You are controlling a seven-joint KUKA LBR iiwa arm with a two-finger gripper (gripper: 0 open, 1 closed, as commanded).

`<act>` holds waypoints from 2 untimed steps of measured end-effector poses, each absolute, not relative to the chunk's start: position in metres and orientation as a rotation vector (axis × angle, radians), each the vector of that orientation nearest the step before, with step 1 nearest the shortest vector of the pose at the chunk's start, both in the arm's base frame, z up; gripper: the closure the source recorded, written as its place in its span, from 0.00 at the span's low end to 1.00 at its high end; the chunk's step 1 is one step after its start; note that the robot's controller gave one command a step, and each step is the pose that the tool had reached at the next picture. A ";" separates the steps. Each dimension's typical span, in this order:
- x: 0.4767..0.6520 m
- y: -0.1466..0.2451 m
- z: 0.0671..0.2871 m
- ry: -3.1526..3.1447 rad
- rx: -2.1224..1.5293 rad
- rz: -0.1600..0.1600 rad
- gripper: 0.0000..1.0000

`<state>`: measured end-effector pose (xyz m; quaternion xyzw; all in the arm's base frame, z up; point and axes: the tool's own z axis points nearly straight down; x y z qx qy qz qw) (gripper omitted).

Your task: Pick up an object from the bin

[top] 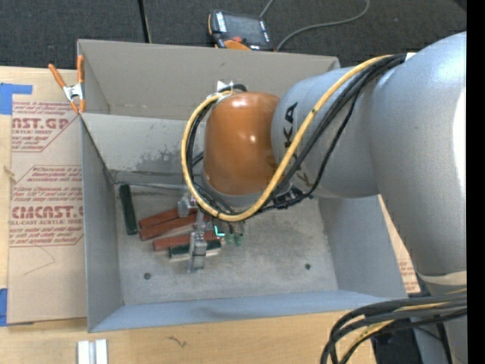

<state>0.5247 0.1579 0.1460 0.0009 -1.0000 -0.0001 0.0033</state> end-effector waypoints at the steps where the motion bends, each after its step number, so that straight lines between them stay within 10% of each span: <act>1: 0.543 0.121 0.069 -3.109 -0.470 -0.002 0.00; 2: 0.544 0.122 0.073 -3.112 -0.471 -0.004 1.00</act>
Offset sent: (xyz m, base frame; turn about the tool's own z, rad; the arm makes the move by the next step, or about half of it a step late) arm 0.0172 -0.0369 -0.0760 0.3021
